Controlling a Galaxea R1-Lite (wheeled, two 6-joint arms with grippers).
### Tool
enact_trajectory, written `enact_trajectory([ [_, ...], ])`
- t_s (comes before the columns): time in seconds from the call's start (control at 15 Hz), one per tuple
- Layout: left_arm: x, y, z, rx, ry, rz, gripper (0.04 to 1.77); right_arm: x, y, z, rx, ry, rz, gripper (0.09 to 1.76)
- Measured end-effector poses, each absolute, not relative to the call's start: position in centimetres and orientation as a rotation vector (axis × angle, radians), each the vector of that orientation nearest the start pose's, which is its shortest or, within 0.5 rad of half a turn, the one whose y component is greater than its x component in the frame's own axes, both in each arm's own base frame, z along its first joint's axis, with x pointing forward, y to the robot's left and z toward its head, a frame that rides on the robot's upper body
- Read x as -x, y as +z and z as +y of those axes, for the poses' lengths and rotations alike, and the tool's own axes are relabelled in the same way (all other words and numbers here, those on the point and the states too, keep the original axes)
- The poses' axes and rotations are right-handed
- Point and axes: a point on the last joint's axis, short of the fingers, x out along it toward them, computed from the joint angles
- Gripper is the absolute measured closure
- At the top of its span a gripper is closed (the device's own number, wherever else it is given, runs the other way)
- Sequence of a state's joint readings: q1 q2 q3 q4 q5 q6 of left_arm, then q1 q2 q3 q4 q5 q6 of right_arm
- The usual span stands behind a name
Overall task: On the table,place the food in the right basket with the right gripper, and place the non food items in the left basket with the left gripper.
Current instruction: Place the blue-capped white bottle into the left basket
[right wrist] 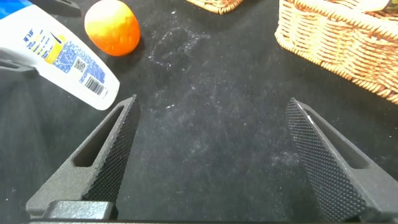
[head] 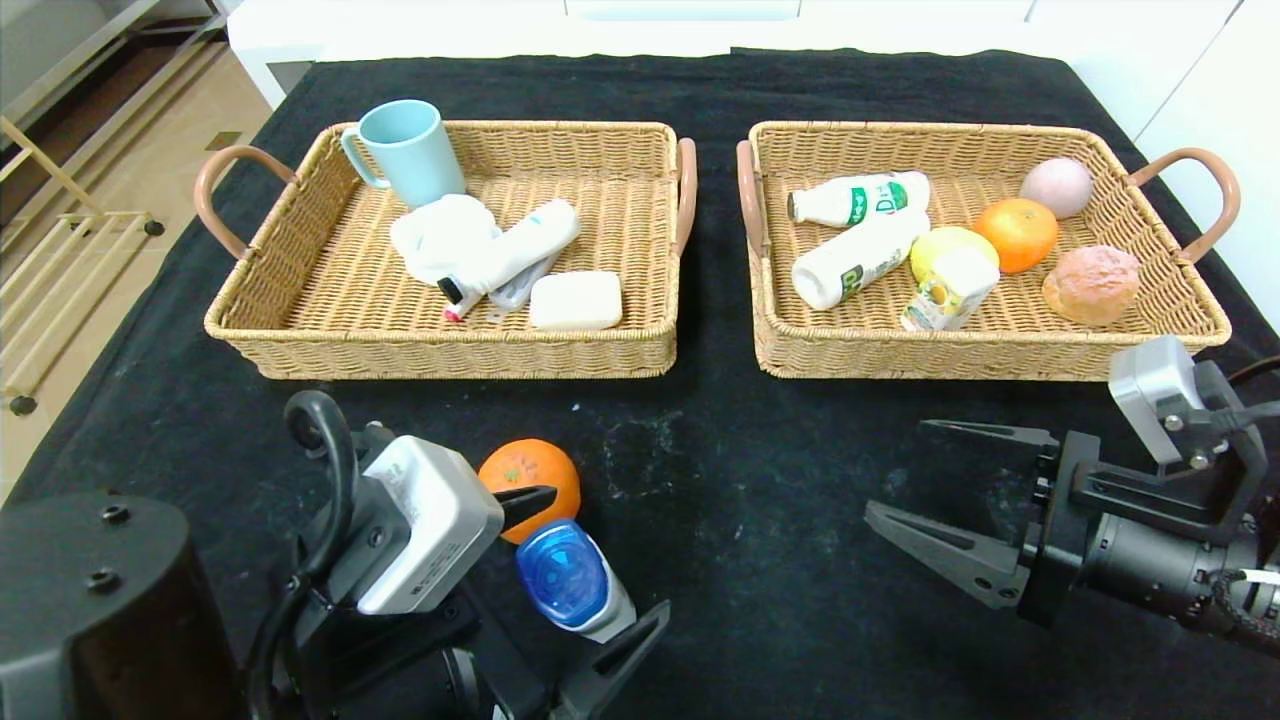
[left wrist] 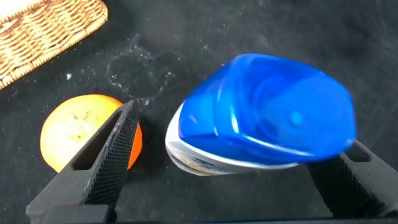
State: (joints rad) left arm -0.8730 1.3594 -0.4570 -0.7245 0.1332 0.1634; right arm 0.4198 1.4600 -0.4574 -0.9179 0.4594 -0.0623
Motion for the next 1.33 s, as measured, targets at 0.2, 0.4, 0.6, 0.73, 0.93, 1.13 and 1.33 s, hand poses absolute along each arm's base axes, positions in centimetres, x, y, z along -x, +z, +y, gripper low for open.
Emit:
enact_trajectory([
  [0.2, -13.49, 18.32, -15.62, -0.248, -0.749, 0.106, 0.09, -20.06, 18.28, 10.05, 0.056, 0.881, 0.061, 0.14],
  [0.4, -13.49, 18.27, -15.62, -0.245, -0.748, 0.11, 0.53, -20.05, 18.26, 10.05, 0.056, 0.882, 0.062, 0.14],
  [0.6, -13.5, 18.3, -15.62, -0.243, -0.748, 0.109, 0.78, -20.04, 18.27, 10.04, 0.056, 0.882, 0.062, 0.14],
  [0.73, -13.5, 18.32, -15.62, -0.243, -0.748, 0.108, 0.82, -20.05, 18.26, 10.05, 0.056, 0.881, 0.062, 0.14],
  [0.93, -13.49, 18.28, -15.61, -0.244, -0.748, 0.109, 0.84, -20.06, 18.24, 10.05, 0.056, 0.882, 0.062, 0.14],
  [1.13, -13.48, 18.24, -15.6, -0.244, -0.748, 0.11, 0.84, -20.07, 18.25, 10.05, 0.056, 0.881, 0.062, 0.14],
  [1.33, -13.48, 18.2, -15.6, -0.245, -0.748, 0.112, 0.85, -20.07, 18.25, 10.06, 0.056, 0.882, 0.062, 0.14],
])
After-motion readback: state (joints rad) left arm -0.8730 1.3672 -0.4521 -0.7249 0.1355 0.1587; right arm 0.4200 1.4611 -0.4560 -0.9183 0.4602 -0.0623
